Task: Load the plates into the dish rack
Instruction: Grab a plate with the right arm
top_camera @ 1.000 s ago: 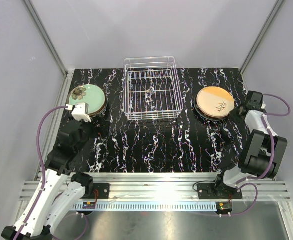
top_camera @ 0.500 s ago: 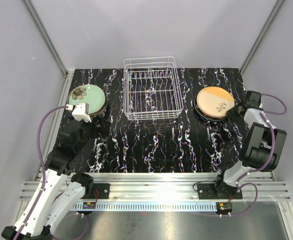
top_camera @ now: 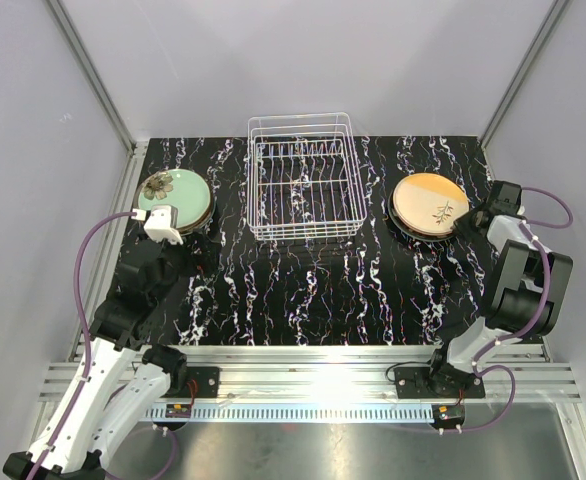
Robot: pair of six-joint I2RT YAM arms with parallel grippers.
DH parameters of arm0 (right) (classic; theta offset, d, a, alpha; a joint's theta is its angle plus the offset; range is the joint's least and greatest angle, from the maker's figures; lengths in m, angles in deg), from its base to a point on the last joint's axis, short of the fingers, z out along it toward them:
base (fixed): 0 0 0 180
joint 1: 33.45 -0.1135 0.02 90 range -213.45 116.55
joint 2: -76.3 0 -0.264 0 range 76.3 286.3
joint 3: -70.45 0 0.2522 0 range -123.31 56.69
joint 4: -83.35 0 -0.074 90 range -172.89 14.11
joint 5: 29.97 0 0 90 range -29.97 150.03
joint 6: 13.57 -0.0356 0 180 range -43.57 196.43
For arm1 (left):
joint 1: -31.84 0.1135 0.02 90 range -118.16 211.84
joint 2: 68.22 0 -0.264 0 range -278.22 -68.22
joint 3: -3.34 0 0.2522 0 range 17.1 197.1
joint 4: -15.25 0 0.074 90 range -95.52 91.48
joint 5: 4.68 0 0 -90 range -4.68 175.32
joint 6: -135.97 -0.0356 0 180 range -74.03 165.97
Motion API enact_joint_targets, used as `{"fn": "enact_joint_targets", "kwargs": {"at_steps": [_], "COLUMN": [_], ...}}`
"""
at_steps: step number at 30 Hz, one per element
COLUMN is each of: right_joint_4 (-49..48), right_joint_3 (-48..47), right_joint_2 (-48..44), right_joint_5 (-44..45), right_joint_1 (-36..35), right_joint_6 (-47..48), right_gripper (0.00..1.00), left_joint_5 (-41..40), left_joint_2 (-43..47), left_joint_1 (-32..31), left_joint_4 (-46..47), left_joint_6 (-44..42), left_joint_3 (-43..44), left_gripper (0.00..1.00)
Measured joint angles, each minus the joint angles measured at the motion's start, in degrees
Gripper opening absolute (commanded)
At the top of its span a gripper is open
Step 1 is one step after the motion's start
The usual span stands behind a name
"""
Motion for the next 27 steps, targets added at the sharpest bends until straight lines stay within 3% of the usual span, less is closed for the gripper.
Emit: {"fn": "enact_joint_targets", "kwargs": {"at_steps": [12,27], "right_joint_4": [0.9,6.7], "right_joint_3": [0.0,3.3], "right_joint_2": [-0.6,-9.2], "right_joint_5": [0.0,-0.1], "right_joint_1": [0.0,0.0], "right_joint_6": [-0.1,-0.4], "right_gripper": [0.00,0.00], "left_joint_5": [0.0,0.1], "left_joint_2": [0.0,-0.1], "left_joint_1": [0.0,0.0], "left_joint_4": [0.0,0.0], "left_joint_6": [0.0,0.0], "left_joint_3": [0.0,0.0], "left_gripper": [0.99,0.99]}}
